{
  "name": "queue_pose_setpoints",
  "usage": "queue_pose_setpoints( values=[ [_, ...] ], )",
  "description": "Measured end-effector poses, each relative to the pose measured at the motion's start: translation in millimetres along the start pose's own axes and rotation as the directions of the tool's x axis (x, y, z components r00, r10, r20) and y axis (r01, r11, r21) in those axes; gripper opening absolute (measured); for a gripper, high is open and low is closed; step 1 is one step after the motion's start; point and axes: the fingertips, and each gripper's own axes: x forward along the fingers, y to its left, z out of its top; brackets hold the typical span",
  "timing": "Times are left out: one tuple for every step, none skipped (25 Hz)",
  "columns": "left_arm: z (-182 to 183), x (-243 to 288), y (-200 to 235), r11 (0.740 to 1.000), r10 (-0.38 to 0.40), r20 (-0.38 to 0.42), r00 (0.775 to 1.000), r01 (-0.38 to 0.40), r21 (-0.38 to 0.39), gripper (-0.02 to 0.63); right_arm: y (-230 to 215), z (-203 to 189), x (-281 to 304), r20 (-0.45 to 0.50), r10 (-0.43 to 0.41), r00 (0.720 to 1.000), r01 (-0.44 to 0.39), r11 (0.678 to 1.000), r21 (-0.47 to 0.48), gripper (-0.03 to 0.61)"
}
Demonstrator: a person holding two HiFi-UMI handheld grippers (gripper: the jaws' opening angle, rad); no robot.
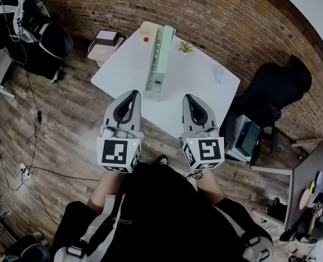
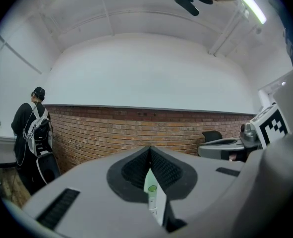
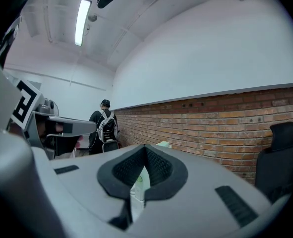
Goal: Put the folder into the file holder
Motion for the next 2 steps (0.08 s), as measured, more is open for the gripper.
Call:
queue_pose_setpoints(
  values=[
    [0.2, -0.2, -1.0, 1.000, -0.001, 0.000, 1.000, 0.001, 0.001, 0.021, -0.5, -0.4, -0.7, -0.001, -0.001, 1.000, 0.001, 1.000, 0.001, 0.006],
    [0.4, -0.4, -2.0, 1.000, -0.002, 0.000, 1.000, 0.002, 0.002, 0.021, -0.8, -0.8, -1.5, -0.003, -0.001, 1.000, 0.001, 1.000, 0.002, 0.006]
  ],
)
